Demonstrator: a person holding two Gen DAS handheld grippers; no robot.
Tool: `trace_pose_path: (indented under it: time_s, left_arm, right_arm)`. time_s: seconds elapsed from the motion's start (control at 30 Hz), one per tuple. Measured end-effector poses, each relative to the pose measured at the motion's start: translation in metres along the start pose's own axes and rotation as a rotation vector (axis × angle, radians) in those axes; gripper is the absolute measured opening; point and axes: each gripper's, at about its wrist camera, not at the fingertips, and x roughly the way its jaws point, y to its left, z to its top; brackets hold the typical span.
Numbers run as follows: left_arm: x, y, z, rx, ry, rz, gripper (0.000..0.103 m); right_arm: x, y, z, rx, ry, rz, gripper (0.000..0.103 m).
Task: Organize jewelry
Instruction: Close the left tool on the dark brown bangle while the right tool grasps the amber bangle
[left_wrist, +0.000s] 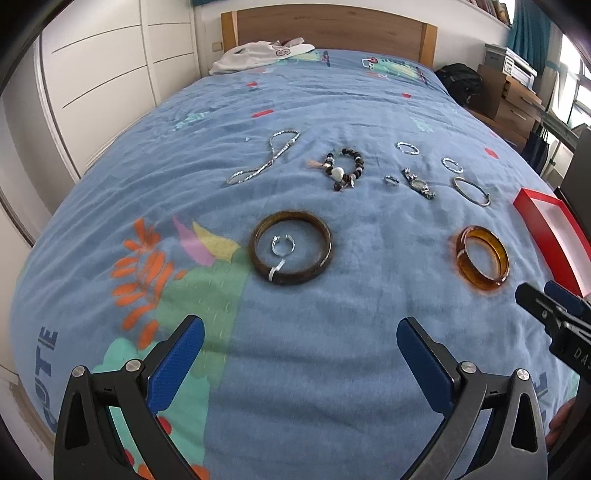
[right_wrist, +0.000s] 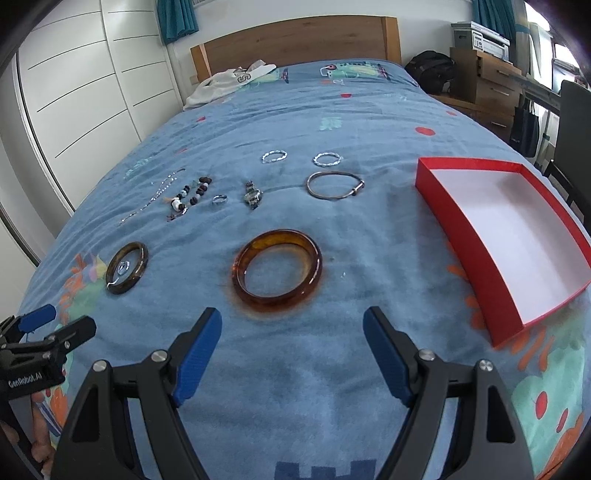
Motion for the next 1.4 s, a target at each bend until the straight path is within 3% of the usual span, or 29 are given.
trace_pose_path:
  time_s: [0.37,0.7,0.87,1.03,1.4]
  left_arm:
    - [0.048,0.012,0.037,-0.028,0.023,0.010,0.102]
    - [0.094,0.023,0.050,-0.058,0.105,-0.007,0.101]
    - [0.099,0.022,0.049,-0.052,0.113,-0.021,0.095]
    - [0.098,0.020,0.050,-0.052,0.111,-0.047,0.075]
    - [0.082,0.029,0.057,-0.060,0.082,-0.061,0.075]
  right_arm:
    - [0.024,0.003,0.016,0.007,0.018,0.012,0.079]
    - [0.063,0.010,0.031,0.002,0.076,-0.008,0.079]
    - [0.077,0.018,0.036,-0.043,0.110,-0.025,0.079]
    - [0.086,0.021,0.039,-0.065,0.158,-0.039,0.079]
    - [0.073,0.017,0.041,-0.069,0.123,0.017,0.077]
